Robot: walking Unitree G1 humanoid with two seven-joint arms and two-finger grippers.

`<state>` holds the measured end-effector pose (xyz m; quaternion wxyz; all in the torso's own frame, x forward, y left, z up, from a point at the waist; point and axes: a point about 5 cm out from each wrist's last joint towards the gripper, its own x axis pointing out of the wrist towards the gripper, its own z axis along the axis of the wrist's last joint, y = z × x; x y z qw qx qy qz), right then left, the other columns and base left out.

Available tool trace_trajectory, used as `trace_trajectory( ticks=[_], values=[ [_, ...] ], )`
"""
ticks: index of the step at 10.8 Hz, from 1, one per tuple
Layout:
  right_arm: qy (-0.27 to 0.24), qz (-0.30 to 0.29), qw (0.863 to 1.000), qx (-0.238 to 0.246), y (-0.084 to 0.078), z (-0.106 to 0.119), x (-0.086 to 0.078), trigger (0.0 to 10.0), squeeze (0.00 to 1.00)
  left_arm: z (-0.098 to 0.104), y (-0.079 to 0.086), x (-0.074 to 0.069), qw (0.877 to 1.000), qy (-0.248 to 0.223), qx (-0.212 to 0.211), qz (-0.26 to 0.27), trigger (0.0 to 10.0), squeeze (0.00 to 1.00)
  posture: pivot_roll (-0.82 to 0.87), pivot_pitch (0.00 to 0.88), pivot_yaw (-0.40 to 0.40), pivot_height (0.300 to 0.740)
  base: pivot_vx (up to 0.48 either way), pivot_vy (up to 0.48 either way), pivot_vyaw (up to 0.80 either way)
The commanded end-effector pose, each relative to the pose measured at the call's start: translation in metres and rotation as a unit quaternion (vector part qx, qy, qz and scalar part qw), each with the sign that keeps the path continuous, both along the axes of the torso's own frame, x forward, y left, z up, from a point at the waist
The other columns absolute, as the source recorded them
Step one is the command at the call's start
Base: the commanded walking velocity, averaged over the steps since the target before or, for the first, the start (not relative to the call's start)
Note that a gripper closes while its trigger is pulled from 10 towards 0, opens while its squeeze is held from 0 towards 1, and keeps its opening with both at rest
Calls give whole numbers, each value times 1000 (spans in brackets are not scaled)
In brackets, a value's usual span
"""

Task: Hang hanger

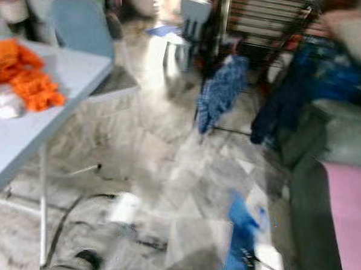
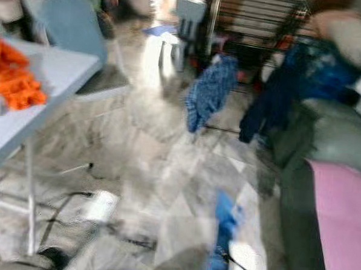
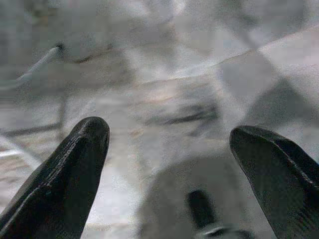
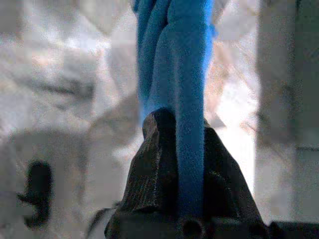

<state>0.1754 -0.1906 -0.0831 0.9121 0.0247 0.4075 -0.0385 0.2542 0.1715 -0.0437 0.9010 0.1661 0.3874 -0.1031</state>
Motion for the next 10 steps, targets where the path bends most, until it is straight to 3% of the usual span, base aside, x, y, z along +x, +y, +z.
trace_trajectory(
  ticks=[1,3,5,8,10],
  values=[
    [5,-13,1000,-19,-15,0,-6,10000,0,2,-21,5,1000,-5,-15,-27,10000,0,42,0,-70,740,409,0,0],
    [5,-23,1000,-21,-16,-1,-7,10000,0,3,-24,6,999,-6,-17,-36,10000,0,32,0,-62,740,411,0,0],
    [10,-51,999,-16,-21,-2,-11,10000,0,3,-25,6,999,0,-7,-42,10000,0,27,0,-59,740,0,0,0],
    [-3,-180,983,19,-39,0,-15,10000,0,1,-23,5,999,15,9,-28,10000,0,17,0,-17,740,0,0,0],
    [11,-173,985,18,-35,-5,-26,10000,0,-1,-17,3,999,37,13,-6,10000,0,7,0,6,740,0,0,0]
  ],
)
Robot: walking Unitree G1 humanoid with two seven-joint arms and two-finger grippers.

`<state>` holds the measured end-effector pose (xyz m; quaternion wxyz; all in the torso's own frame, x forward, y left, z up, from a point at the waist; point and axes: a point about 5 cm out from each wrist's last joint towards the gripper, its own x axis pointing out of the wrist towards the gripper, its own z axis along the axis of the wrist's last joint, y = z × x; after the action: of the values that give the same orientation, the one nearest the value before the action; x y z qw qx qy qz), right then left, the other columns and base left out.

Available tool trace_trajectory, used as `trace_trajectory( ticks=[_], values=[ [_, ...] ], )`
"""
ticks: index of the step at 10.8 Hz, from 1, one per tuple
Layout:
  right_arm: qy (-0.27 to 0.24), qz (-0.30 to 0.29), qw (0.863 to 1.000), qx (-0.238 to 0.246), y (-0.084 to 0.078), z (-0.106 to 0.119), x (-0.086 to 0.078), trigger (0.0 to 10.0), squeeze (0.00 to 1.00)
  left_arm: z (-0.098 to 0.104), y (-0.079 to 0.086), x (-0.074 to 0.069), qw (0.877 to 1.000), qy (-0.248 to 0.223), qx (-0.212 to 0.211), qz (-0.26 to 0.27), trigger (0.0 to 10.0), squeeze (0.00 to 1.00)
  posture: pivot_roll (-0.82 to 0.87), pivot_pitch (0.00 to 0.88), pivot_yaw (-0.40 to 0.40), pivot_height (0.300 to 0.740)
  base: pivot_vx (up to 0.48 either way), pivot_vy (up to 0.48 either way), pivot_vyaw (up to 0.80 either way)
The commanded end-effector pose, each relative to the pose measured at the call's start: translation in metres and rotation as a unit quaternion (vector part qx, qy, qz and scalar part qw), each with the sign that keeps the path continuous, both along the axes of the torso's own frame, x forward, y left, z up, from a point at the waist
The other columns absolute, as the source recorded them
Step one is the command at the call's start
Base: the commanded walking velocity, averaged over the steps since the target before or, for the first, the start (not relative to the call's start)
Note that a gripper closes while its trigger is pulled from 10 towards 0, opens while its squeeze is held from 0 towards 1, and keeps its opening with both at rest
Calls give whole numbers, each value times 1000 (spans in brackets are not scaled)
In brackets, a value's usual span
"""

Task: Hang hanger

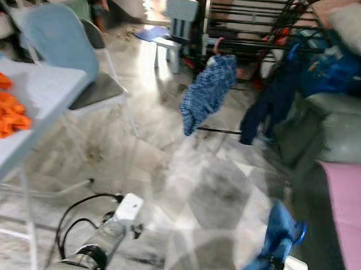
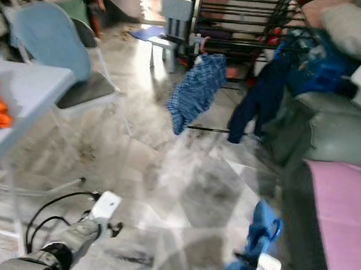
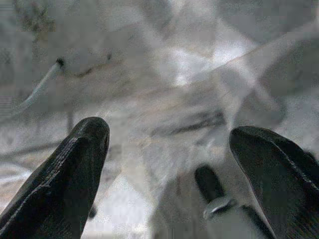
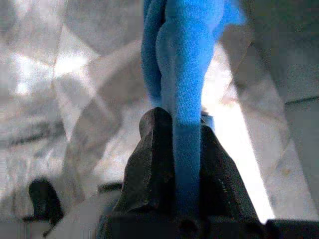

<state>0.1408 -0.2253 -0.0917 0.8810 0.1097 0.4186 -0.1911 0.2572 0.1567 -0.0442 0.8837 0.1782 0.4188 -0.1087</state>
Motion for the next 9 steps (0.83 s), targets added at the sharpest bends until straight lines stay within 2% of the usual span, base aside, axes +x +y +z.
trace_trajectory(
  ticks=[1,3,6,9],
  values=[
    [-4,20,1000,-3,3,1,4,10000,0,-2,2,-2,1000,11,2,1,10000,0,8,0,6,740,0,0,0],
    [-1,41,999,-8,3,2,6,10000,0,-4,3,-5,1000,15,0,12,10000,0,25,0,-18,740,0,0,0],
    [-1,71,997,-15,4,4,14,10000,0,-13,9,-19,999,33,-2,26,10000,0,41,0,-39,740,0,0,0],
    [10,81,997,-8,8,2,11,10000,0,-17,10,-25,999,47,-4,25,10000,0,40,0,-39,740,0,0,0]
  ],
)
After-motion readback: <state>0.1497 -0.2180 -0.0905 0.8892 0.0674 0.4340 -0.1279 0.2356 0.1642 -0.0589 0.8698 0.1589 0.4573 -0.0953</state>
